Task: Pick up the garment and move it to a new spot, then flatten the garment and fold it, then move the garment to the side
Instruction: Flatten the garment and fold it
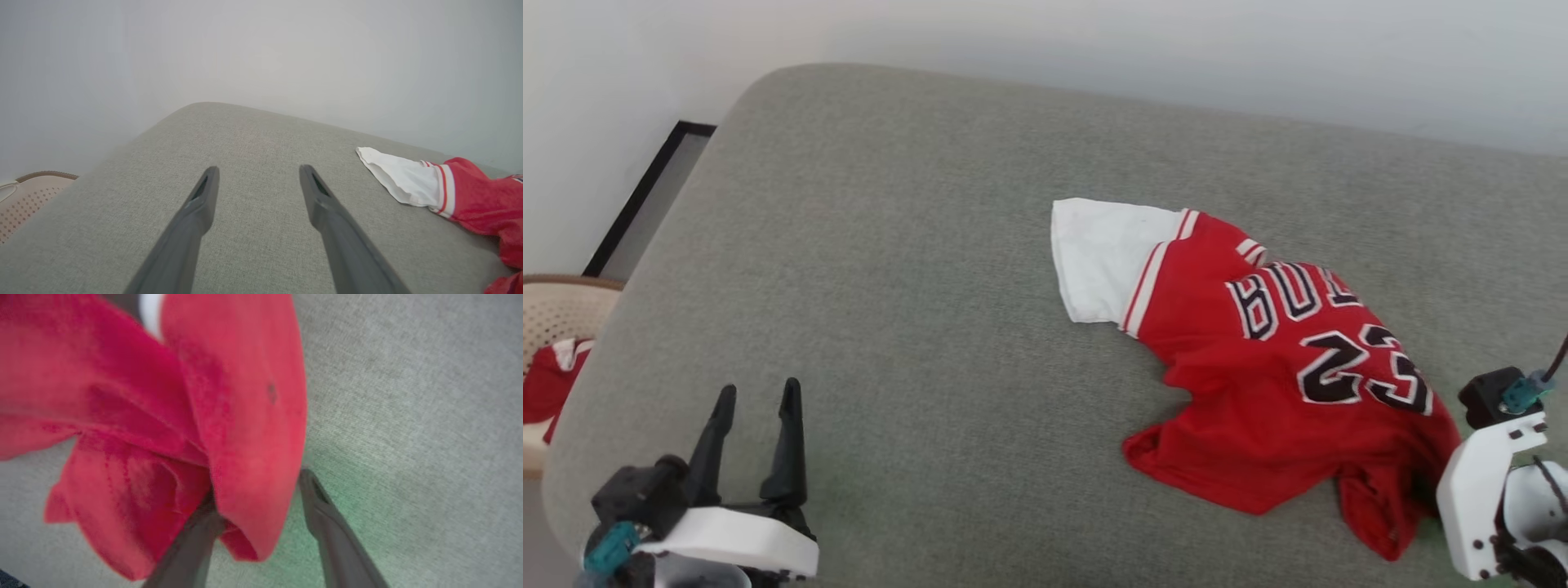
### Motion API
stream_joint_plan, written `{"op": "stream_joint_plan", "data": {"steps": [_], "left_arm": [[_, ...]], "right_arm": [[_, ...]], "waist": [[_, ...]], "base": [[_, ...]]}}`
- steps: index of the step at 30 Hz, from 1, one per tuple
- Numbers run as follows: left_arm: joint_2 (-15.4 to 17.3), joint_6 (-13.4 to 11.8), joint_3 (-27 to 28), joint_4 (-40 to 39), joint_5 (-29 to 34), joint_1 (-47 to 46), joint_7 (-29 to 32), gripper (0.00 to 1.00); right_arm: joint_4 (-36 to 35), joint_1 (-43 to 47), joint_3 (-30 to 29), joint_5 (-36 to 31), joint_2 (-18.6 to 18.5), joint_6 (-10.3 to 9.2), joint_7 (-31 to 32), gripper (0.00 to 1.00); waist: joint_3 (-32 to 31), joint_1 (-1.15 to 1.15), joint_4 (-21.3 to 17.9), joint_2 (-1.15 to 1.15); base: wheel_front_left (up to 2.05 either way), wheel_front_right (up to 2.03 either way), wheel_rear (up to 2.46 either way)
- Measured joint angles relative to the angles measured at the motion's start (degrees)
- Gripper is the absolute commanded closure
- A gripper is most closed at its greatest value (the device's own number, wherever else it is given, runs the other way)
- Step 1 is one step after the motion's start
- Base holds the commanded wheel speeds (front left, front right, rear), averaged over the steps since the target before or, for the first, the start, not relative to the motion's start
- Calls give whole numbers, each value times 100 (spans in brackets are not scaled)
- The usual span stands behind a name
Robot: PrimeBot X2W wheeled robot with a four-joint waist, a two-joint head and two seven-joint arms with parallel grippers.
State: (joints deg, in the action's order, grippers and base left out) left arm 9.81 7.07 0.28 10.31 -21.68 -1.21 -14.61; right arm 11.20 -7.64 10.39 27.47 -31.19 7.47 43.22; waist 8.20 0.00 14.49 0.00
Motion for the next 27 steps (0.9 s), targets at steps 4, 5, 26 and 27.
{"op": "stream_joint_plan", "data": {"steps": [4, 5, 26, 27], "left_arm": [[254, 5, -112, -23, -101, -160, 264, 0], [304, 7, -148, -52, -170, -214, 355, 0], [1445, 22, -1069, 183, -1100, -2265, 3149, 0], [1466, 23, -1132, 278, -1158, -2393, 3303, 0]], "right_arm": [[-171, 16, -67, -23, 148, 2, -151, 0], [-236, 16, -119, -34, 167, 3, -201, 0], [-1288, -252, -1051, -1458, 1625, 3, -3554, 0], [-1291, -264, -1058, -1567, 1733, 3, -3723, 0]], "waist": [[-80, 0, -190, 0], [-100, 0, -244, 0], [-73, 0, -1917, 0], [-43, 0, -1997, 0]], "base": [[0, 0, 0], [0, 0, 0], [0, 0, 0], [0, 0, 0]]}}
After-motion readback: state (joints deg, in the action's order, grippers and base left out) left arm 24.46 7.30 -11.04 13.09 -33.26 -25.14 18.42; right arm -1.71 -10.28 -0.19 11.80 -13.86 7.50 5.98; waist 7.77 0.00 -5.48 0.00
